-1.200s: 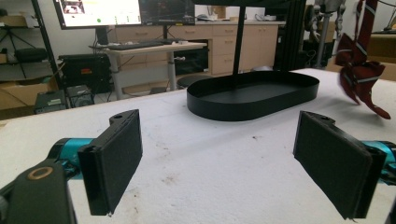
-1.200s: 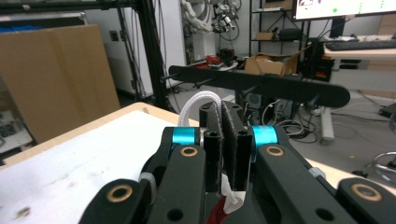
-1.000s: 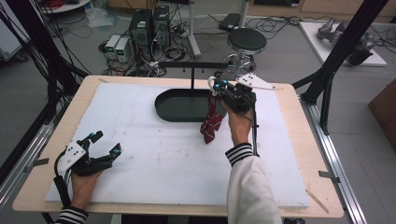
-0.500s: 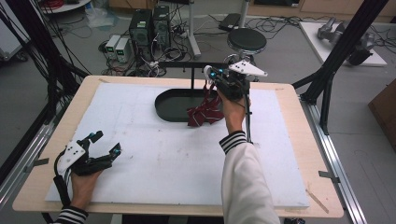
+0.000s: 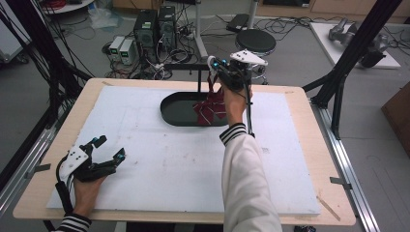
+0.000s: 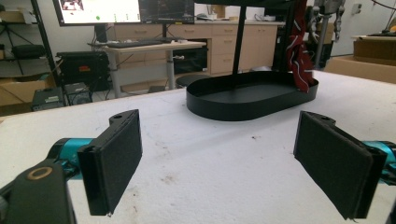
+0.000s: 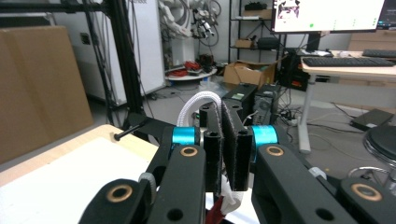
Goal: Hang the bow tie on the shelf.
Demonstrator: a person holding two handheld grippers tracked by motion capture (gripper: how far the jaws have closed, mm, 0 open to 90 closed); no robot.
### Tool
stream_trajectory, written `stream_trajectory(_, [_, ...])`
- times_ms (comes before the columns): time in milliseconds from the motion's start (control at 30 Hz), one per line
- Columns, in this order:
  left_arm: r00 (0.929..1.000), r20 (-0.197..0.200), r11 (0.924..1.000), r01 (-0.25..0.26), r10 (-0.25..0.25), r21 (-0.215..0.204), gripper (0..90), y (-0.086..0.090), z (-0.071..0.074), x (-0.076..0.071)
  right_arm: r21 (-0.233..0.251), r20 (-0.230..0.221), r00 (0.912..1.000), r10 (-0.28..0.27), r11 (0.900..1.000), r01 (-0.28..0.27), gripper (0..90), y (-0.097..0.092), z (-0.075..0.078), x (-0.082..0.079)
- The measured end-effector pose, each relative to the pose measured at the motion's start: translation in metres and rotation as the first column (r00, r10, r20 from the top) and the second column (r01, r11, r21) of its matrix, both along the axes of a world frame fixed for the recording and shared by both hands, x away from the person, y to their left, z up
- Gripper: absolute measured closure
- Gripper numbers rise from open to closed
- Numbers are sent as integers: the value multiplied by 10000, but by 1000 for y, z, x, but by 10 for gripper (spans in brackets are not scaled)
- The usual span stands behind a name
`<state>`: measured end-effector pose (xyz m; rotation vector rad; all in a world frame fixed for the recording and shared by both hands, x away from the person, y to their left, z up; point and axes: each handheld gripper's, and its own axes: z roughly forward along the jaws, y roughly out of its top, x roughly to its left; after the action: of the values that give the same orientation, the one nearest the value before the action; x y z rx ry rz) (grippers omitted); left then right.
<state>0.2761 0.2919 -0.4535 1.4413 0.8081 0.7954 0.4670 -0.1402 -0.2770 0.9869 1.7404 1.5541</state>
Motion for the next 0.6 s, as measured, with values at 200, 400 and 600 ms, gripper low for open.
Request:
stream_trajectory(200, [10000, 33, 10000, 3, -3, 16, 157, 0, 0, 0, -256, -37, 9995, -318, 9992, 317, 871, 8, 3, 13])
stream_trajectory(400, [10000, 60, 10000, 8, -8, 7, 157, 0, 0, 0, -356, -172, 9987, -488, 9982, 481, 870, 10, -2, 23])
stream_trajectory(600, [10000, 48, 10000, 9, -9, 30, 157, 1, 0, 0, -413, -13, 9976, -688, 9968, 687, 870, 14, 3, 31])
